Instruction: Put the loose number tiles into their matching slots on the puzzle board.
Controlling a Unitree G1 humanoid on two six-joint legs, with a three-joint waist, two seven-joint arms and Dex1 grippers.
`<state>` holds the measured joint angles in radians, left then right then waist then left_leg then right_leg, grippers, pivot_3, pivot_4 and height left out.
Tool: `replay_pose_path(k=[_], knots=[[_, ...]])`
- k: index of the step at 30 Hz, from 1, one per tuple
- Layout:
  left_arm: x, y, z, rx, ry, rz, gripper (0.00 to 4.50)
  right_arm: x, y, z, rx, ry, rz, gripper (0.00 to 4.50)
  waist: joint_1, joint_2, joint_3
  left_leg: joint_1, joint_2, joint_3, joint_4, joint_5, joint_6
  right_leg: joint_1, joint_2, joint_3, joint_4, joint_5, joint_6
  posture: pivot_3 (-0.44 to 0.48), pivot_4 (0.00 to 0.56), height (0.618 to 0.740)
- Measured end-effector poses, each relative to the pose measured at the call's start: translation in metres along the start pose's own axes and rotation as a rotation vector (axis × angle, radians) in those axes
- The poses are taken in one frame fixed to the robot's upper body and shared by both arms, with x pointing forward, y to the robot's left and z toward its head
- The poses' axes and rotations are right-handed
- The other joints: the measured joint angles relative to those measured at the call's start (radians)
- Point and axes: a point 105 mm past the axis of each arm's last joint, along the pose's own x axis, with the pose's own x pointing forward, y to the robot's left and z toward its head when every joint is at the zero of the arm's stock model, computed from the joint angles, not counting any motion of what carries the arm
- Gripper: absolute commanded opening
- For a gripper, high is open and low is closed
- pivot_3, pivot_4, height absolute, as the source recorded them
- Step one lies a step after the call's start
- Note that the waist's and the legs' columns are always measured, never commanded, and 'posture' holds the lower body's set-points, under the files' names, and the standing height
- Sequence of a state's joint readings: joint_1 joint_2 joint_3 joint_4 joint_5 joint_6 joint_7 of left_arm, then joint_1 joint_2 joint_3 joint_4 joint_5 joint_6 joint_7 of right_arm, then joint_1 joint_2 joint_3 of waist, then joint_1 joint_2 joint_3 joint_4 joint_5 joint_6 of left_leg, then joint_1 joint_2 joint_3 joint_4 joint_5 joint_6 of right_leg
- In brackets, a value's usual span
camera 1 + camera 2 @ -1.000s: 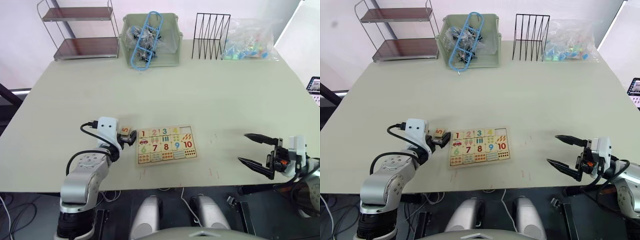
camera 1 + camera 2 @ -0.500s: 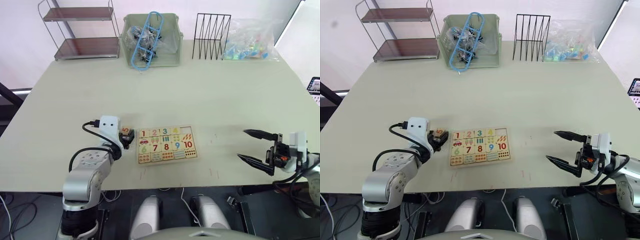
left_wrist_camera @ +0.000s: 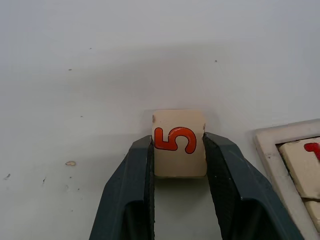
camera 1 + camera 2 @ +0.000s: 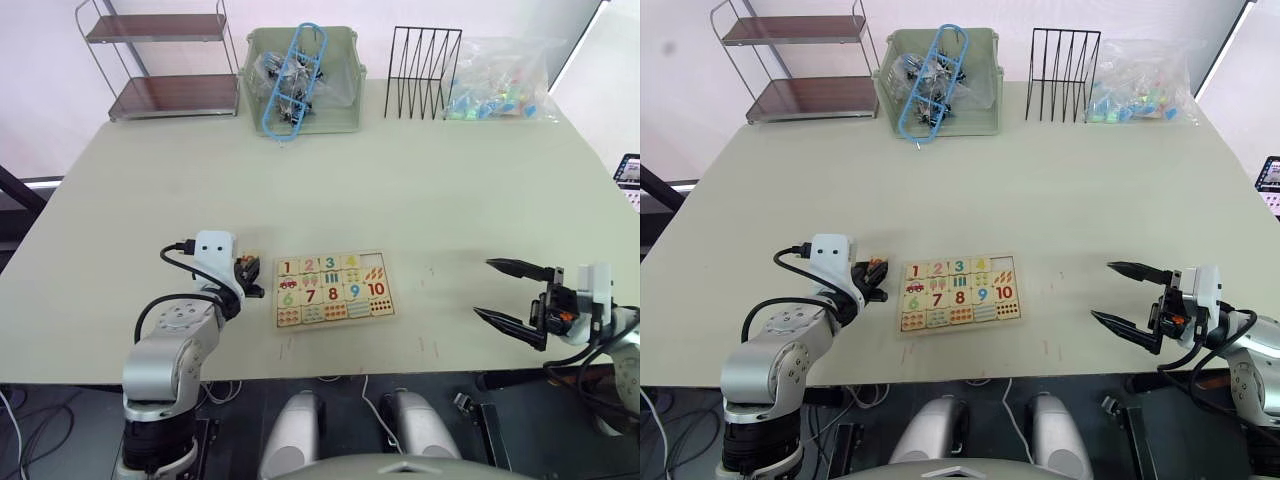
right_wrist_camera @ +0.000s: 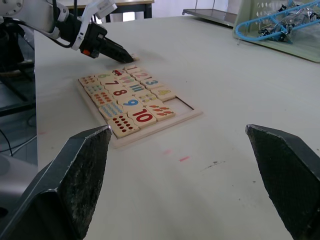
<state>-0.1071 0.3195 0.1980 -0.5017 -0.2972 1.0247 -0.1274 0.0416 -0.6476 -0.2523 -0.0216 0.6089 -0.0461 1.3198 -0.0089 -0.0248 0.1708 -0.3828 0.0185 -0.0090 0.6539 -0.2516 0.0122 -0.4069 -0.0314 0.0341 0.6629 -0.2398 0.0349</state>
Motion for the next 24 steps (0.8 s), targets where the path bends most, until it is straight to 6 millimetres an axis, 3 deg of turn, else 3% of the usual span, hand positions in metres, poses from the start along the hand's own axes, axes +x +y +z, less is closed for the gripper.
replay_pose_path(k=[7,14,19,24], knots=[[-0.001,0.018,0.025,0.088,-0.055,-0.11,0.95,0.004,0.004,0.0,0.009,-0.036,0.001,4.5,-0.003,0.0,0.001,0.0,0.0,-0.001,0.0,0.0,0.0,0.0,0.0,-0.001,0.0,0.0,0.0,0.0,0.15,0.739],[-0.006,0.018,0.057,0.279,-0.09,-0.326,0.95,0.011,0.01,0.003,0.012,-0.078,0.017,4.5,-0.001,0.0,0.001,-0.001,0.001,-0.001,0.0,0.0,0.0,0.0,0.0,-0.002,-0.001,0.0,0.0,0.0,0.15,0.739],[-0.005,0.003,0.071,0.408,-0.081,-0.503,0.95,0.014,0.013,-0.001,0.033,-0.093,0.006,4.5,-0.002,0.0,0.001,-0.002,0.001,0.0,0.0,0.0,0.0,-0.001,0.0,-0.002,-0.001,0.0,0.0,0.0,0.15,0.739],[-0.006,-0.027,0.083,0.532,-0.075,-0.718,0.95,0.015,0.016,0.0,0.034,-0.102,-0.011,4.5,-0.002,0.0,0.001,-0.002,0.0,0.0,0.0,0.0,0.0,-0.001,0.0,-0.002,-0.001,0.0,0.0,0.0,0.15,0.739]])
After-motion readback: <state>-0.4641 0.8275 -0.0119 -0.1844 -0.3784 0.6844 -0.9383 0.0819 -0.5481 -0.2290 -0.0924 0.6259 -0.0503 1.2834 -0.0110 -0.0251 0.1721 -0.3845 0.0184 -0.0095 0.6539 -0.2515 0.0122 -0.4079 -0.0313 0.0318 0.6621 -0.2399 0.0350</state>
